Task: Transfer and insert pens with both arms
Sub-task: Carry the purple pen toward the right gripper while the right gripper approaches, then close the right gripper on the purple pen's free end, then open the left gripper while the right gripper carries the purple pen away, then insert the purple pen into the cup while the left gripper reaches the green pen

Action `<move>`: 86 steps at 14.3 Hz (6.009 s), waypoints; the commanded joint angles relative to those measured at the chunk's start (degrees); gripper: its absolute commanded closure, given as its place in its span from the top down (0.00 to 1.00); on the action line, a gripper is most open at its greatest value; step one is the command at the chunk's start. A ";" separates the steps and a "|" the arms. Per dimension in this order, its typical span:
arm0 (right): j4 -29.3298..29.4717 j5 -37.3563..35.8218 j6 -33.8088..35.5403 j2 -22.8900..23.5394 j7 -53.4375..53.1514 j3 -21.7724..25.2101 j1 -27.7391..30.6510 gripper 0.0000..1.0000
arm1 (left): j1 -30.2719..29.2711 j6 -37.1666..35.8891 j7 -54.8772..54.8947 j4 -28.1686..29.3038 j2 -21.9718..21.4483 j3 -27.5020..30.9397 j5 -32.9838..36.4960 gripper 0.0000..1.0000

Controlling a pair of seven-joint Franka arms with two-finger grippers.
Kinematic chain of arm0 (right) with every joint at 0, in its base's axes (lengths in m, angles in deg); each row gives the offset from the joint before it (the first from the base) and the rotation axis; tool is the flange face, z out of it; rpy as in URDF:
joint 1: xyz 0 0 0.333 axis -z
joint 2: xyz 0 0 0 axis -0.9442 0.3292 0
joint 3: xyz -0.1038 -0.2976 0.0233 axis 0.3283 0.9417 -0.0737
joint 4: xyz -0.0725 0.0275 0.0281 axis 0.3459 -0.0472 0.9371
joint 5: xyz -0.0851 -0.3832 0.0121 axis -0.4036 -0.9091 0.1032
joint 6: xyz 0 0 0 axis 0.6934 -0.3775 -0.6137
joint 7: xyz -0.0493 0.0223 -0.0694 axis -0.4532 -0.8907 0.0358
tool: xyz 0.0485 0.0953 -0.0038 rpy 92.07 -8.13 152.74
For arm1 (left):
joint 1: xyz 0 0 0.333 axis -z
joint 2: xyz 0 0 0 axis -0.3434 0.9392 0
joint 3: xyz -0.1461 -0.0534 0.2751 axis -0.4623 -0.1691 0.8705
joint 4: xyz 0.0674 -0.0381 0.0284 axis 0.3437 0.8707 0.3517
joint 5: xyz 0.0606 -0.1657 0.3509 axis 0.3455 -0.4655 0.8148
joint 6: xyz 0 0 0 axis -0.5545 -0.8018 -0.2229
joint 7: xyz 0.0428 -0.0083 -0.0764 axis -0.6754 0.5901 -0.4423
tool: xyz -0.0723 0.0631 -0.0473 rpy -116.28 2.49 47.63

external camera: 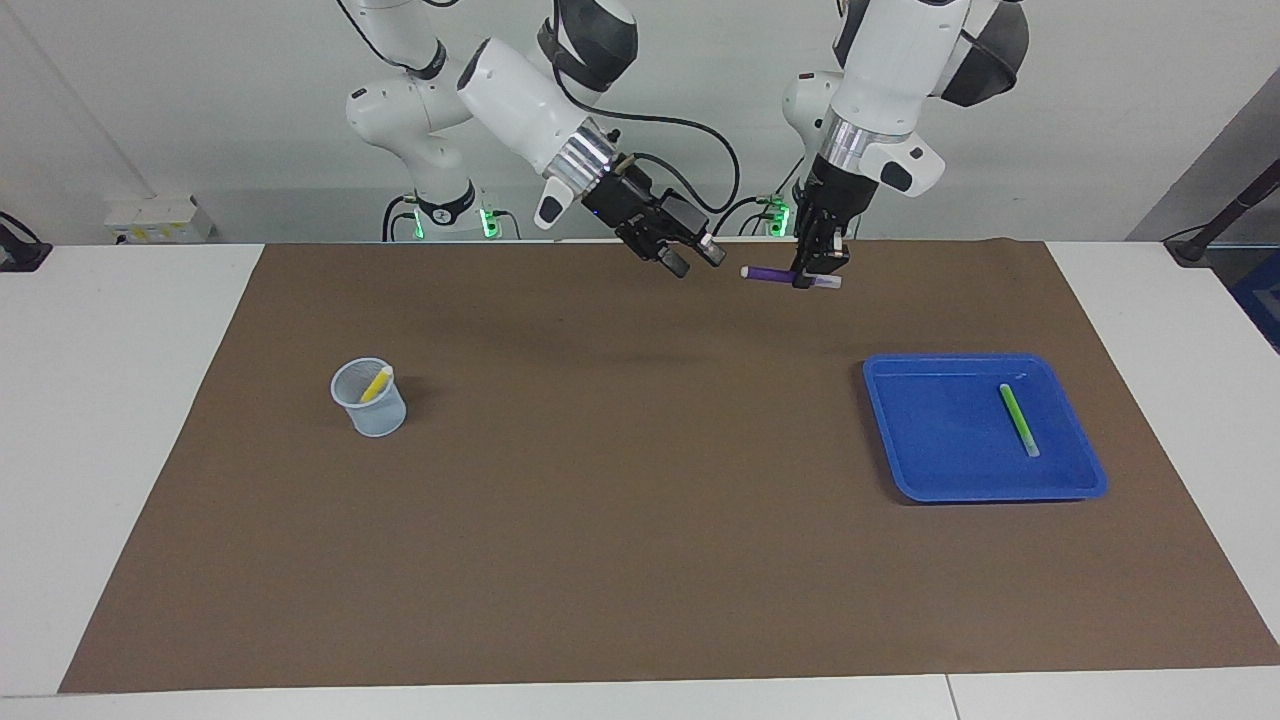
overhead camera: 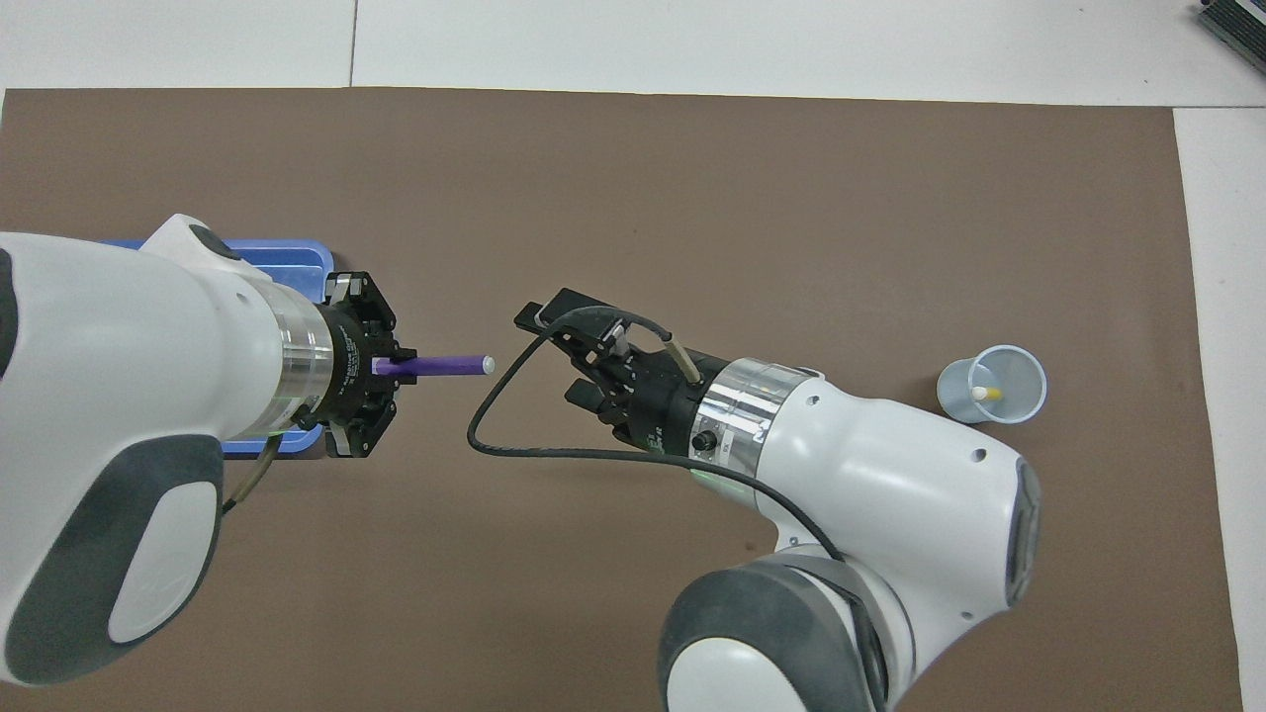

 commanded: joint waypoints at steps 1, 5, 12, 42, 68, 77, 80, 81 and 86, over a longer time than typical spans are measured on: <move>2.22 1.43 -2.08 2.14 -1.41 -0.03 -1.57 1.00 | 1.48 -0.98 -1.66 1.76 -2.13 0.61 0.27 0.00; 2.31 1.52 -2.17 2.49 -1.85 -0.03 -3.06 1.00 | 1.48 -1.51 -1.57 1.76 -2.22 0.61 0.27 0.00; 2.40 1.43 -5.66 3.28 -3.09 -0.56 -4.20 0.68 | 1.48 -1.68 -1.57 1.85 -2.58 0.61 0.27 0.00; 3.46 1.34 -6.22 4.87 -1.69 -1.09 -4.38 0.00 | 1.39 -1.34 1.06 1.94 -3.02 0.61 0.27 0.92; 4.53 -66.51 45.84 -0.49 89.26 -0.65 31.82 0.00 | -32.43 -3.10 108.78 12.57 -6.80 2.19 -2.72 0.83; -7.88 -66.34 32.46 -3.66 94.47 -0.65 36.75 0.00 | -38.50 8.06 124.54 14.51 0.84 2.28 -2.63 0.82; -7.88 -65.90 33.07 -3.75 94.56 -0.65 36.75 0.84 | -38.60 13.33 126.48 14.42 5.14 2.28 -2.28 0.82; -7.80 -65.81 33.25 -3.75 94.82 -0.65 36.84 1.00 | -38.60 14.91 127.01 14.42 6.46 2.28 -2.02 0.81; -2.35 -62.40 40.45 -3.83 93.78 -0.91 35.35 1.00 | -38.69 22.12 131.84 13.98 12.17 2.36 -1.05 0.80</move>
